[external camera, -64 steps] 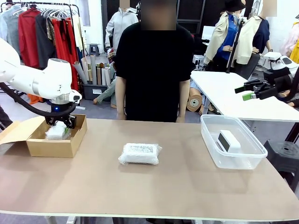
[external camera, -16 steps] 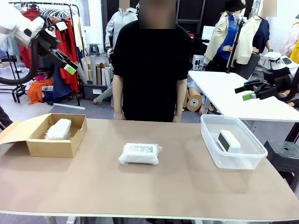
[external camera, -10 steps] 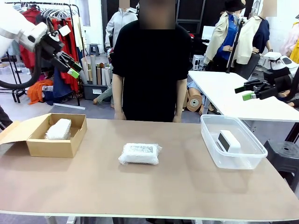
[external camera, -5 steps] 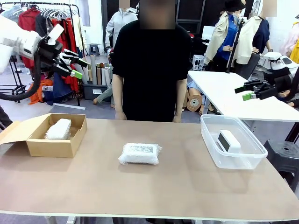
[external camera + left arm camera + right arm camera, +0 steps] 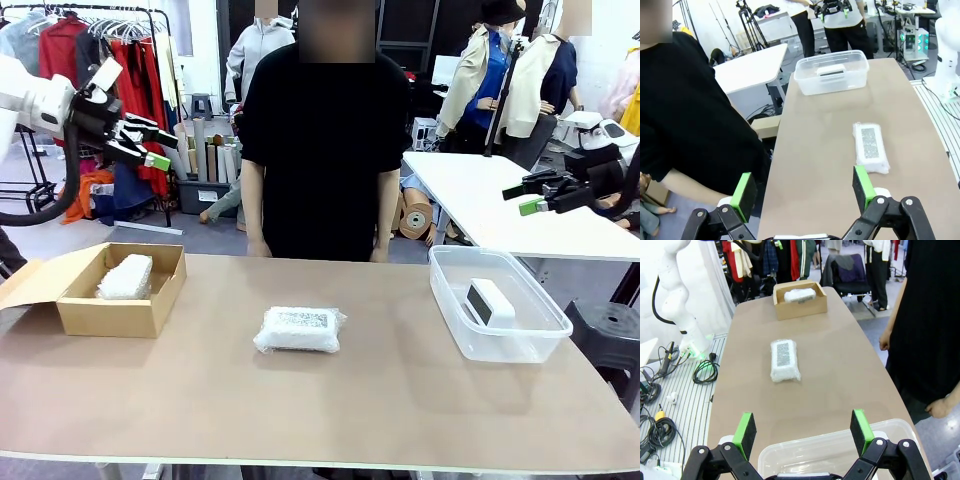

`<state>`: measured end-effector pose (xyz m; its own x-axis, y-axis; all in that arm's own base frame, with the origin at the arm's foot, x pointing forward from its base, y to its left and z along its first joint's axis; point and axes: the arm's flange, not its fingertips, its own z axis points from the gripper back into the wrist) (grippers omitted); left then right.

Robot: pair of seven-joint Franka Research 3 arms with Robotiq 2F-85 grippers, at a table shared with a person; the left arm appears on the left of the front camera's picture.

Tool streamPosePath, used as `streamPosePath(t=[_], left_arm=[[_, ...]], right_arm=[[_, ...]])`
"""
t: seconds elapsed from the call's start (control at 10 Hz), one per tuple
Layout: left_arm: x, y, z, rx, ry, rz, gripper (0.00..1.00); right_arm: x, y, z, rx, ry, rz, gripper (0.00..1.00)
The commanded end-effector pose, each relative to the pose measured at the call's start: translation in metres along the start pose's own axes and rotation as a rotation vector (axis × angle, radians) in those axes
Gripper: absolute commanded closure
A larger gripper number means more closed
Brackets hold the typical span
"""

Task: Separate and place wrapped and unwrapped clocks.
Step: Pick up the Digital clock indicated by the person.

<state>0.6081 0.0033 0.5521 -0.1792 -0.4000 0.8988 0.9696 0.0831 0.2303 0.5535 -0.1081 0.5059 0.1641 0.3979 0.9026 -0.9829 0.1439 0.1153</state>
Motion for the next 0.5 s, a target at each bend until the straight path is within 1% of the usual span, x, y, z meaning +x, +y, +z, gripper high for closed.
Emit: streamPosePath(t=[0.0, 0.4], left_arm=[[-0.0004, -0.0005, 0.0013, -0.004, 0.000, -0.001, 0.00], [-0.0004, -0.0005, 0.0013, -0.004, 0.000, -0.001, 0.00]], right_arm=[[0.0023, 0.0010, 0.0000, 0.001, 0.004, -0.002, 0.00], [0.0023, 0.0010, 0.0000, 0.001, 0.004, -0.002, 0.00]])
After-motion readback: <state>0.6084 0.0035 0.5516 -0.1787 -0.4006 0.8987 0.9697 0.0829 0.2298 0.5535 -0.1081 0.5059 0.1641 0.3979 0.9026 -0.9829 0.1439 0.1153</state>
